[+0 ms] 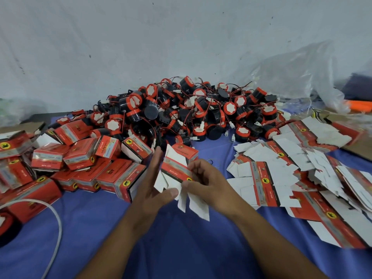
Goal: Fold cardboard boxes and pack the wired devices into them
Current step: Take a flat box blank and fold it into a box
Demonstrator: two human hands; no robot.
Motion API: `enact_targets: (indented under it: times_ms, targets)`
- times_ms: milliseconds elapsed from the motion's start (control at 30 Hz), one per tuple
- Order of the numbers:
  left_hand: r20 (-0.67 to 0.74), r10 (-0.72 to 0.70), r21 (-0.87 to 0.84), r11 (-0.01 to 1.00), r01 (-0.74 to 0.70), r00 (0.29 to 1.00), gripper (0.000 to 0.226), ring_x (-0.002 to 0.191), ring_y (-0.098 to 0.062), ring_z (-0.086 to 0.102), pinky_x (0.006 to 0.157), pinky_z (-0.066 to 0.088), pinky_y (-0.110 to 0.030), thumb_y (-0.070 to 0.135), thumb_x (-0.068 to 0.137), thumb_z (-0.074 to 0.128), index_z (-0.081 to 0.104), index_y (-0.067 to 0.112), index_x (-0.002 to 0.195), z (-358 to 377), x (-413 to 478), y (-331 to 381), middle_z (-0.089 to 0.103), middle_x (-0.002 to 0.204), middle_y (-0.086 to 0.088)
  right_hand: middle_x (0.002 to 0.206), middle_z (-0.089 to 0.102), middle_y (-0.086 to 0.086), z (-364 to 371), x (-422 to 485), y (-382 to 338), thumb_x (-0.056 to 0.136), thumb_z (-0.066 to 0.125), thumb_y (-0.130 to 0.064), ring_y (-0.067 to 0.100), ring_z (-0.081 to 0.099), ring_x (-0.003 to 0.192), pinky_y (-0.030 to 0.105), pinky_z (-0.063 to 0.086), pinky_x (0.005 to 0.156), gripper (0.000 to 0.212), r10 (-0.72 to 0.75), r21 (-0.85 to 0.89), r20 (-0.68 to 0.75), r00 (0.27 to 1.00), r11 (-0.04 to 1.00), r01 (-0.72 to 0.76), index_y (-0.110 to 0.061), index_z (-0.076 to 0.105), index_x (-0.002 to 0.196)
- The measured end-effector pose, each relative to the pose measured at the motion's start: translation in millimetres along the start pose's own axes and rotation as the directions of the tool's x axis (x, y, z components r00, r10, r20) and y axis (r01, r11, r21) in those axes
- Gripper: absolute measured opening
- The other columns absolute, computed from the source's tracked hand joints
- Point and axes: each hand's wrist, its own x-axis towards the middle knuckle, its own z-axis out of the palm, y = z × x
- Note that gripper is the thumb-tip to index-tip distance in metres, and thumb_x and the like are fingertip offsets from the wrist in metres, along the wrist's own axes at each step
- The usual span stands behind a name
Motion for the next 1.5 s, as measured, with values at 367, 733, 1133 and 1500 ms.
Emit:
enact_targets:
  times_ms: [367,733,1133,1500]
  targets:
    - [-0.104,-0.021,0.18,0.983,0.04,0.994,0.069,0.118,0.006,0.053,0.089,0.048,-0.015,0.076,0.073,0.063,0.045,0.029,0.12,4,-6,7,0.054,0.129,0.02,0.122,0.065,0.007,-14,-3,-3,0.073,0.086,-0.018,0.026,0.066,0.111,0.04,0.056,0.094,0.07,0.09,0.083,0.281,0.955,0.99,-0.118,-0.021,0.046,0.131]
    - [0.01,-0.002,0.381,0.925,-0.002,1.0,0.073,0.137,-0.006,0.04,0.107,0.038,-0.019,0.055,0.075,0.066,0.039,0.043,0.142,17,-8,9,0.045,0.144,0.016,0.086,0.066,0.007,6,5,-1,0.082,0.073,0.001,0.015,0.064,0.076,0.024,0.053,0.064,0.051,-0.018,0.368,-0.115,0.993,0.928,0.06,-0.04,0.067,0.111]
    - [-0.07,0.219,0.397,0.901,-0.174,0.973,0.099,0.151,-0.015,0.017,0.118,0.025,-0.03,0.074,0.082,0.055,0.017,0.019,0.156,39,-15,29,0.018,0.163,0.007,0.095,0.065,0.001,7,6,-8,0.095,0.064,-0.017,0.016,0.059,0.082,0.029,0.049,0.06,0.02,0.047,0.533,-0.143,0.989,0.845,0.037,-0.032,0.072,0.106]
    - [-0.345,-0.041,0.23,0.965,0.127,0.938,0.067,0.114,-0.01,0.061,0.088,0.056,-0.038,0.068,0.069,0.06,0.04,0.06,0.133,47,-11,12,0.052,0.138,0.013,0.11,0.073,0.004,25,8,-4,0.083,0.063,-0.046,0.023,0.071,0.1,0.044,0.06,0.087,0.053,0.132,0.651,-0.024,0.991,0.754,-0.085,-0.016,0.061,0.127]
